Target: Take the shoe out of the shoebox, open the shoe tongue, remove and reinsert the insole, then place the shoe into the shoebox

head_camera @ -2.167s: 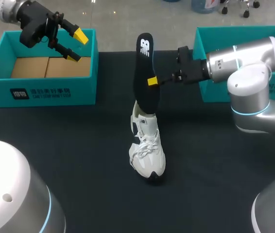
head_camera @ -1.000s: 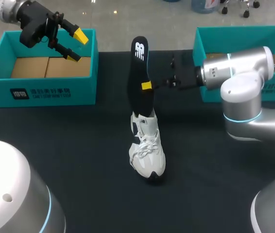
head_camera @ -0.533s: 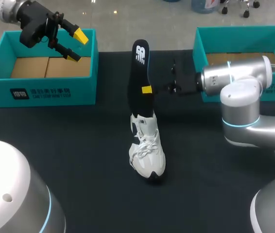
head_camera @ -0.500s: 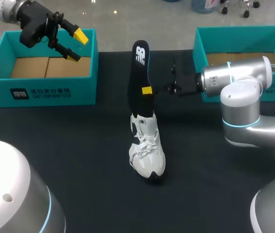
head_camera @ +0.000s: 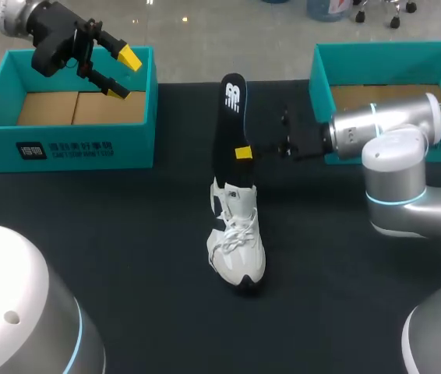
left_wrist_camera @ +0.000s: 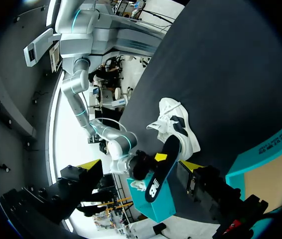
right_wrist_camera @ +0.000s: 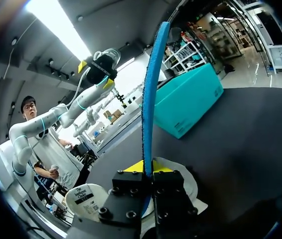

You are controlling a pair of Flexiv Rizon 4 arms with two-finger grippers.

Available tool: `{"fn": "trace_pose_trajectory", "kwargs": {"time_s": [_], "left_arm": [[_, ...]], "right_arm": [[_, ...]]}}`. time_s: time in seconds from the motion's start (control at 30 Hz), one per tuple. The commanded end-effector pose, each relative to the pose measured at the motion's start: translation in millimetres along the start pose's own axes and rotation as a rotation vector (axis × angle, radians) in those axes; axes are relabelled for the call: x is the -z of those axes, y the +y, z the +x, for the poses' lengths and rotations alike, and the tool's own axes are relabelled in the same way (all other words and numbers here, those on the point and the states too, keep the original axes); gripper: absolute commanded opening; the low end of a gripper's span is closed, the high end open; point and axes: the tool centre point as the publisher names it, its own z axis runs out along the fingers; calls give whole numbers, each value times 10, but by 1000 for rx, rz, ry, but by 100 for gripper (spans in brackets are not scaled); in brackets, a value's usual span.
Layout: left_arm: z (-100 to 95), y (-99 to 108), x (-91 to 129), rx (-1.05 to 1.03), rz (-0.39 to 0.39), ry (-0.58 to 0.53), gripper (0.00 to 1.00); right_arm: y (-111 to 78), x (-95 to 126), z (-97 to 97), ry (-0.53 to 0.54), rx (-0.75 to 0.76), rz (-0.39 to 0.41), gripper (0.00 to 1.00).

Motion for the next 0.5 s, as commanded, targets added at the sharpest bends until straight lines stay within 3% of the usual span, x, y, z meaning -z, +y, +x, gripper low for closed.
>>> {"fn": "trace_pose_trajectory", "kwargs": {"time_s": [0.03, 0.5], "left_arm": [[-2, -4, 4, 0, 0, 3, 100], [-2, -4, 4, 0, 0, 3, 100]], "right_arm": [[-86, -33, -12, 3, -9, -1, 0], [-443, -70, 32, -21, -49, 27, 0]]}}
